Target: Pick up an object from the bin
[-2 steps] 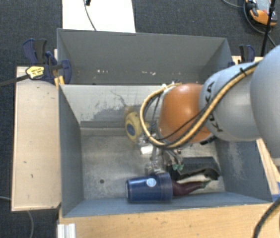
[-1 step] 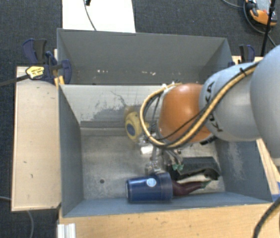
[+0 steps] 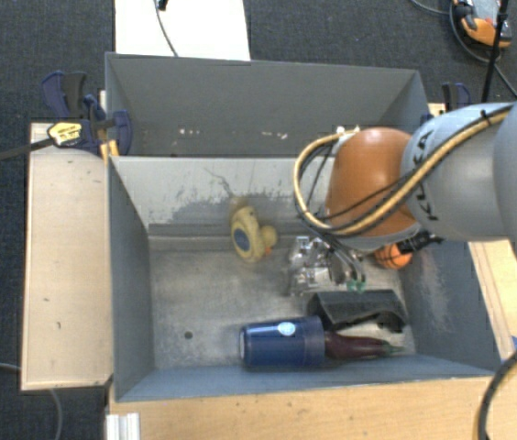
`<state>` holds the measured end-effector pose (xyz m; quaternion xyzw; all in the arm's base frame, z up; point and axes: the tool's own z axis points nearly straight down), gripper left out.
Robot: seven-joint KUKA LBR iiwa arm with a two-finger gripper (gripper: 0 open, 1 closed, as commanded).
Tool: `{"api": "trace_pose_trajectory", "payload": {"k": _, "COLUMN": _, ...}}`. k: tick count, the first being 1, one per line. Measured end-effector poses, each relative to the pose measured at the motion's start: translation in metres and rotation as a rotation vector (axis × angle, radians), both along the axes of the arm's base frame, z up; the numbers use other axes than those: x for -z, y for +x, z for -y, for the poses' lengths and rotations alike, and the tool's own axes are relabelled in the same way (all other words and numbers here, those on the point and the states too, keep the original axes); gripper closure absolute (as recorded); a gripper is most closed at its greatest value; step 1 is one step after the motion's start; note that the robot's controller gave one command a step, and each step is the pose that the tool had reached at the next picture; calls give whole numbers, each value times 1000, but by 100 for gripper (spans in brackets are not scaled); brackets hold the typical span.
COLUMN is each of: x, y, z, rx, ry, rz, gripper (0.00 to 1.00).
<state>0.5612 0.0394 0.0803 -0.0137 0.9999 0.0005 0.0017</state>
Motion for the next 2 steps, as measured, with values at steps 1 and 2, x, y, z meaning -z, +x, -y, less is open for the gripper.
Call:
{"api": "trace_pose_trajectory", "payload": {"k": 1, "x": 0, "y": 0, "z": 0, "rx": 1, "ry": 0, "rz": 0, "gripper": 100}}
{"api": "trace_pose_trajectory", "payload": {"k": 2, "x": -31, "y": 3, "z": 5, "rx": -97, "ry": 0, "rz": -6, "gripper": 100}}
